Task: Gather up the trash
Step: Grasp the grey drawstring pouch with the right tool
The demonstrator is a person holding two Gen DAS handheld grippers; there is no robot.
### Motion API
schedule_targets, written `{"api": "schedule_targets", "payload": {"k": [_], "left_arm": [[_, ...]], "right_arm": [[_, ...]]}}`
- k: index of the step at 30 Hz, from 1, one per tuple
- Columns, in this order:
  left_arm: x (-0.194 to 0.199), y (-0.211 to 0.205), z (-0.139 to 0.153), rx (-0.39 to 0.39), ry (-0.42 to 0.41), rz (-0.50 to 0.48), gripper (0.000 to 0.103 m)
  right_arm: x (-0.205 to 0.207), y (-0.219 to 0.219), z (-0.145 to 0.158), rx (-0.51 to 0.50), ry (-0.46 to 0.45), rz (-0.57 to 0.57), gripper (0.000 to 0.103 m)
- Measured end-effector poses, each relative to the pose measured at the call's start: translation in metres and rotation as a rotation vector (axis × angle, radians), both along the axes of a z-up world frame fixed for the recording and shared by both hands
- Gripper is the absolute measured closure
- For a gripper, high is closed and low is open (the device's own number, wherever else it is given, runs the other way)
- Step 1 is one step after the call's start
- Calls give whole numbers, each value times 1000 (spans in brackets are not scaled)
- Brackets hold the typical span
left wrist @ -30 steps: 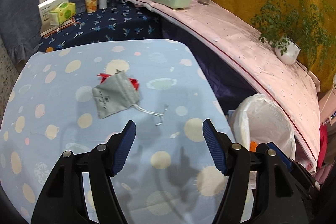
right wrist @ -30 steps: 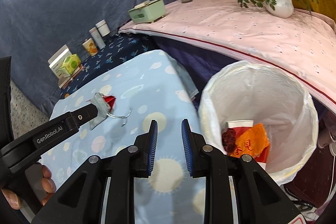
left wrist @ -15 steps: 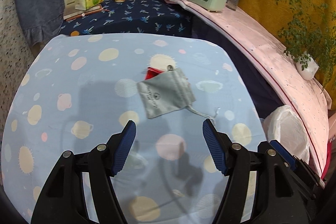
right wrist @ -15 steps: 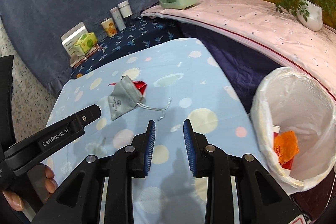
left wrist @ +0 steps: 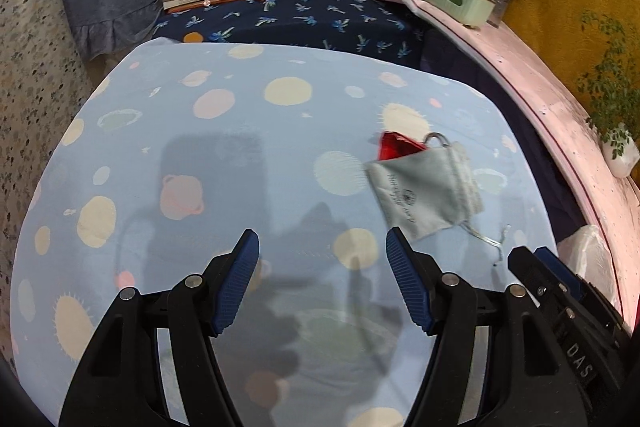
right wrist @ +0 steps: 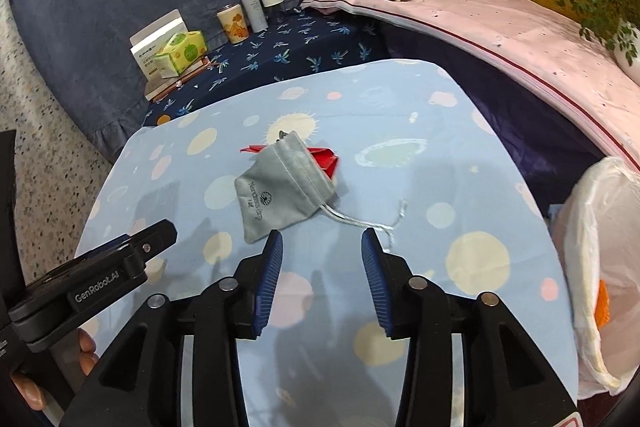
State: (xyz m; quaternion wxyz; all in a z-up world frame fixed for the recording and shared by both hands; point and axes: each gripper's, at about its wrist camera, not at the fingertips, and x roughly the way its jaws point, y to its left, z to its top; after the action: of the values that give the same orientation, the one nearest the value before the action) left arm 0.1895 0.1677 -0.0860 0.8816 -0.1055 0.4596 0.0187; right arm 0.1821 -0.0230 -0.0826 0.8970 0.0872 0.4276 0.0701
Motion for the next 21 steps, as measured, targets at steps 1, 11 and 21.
{"api": "schedule_targets", "payload": {"k": [1, 11, 21], "left_arm": [[3, 5, -2, 3, 3, 6, 40], [31, 34, -14, 11, 2, 19, 39], [60, 17, -17, 12, -6, -43, 38]], "right_arm": [[5, 3, -2, 2, 3, 2, 59], [55, 22, -29, -9, 37, 13, 57], [75, 24, -45, -1, 65, 30, 88]]}}
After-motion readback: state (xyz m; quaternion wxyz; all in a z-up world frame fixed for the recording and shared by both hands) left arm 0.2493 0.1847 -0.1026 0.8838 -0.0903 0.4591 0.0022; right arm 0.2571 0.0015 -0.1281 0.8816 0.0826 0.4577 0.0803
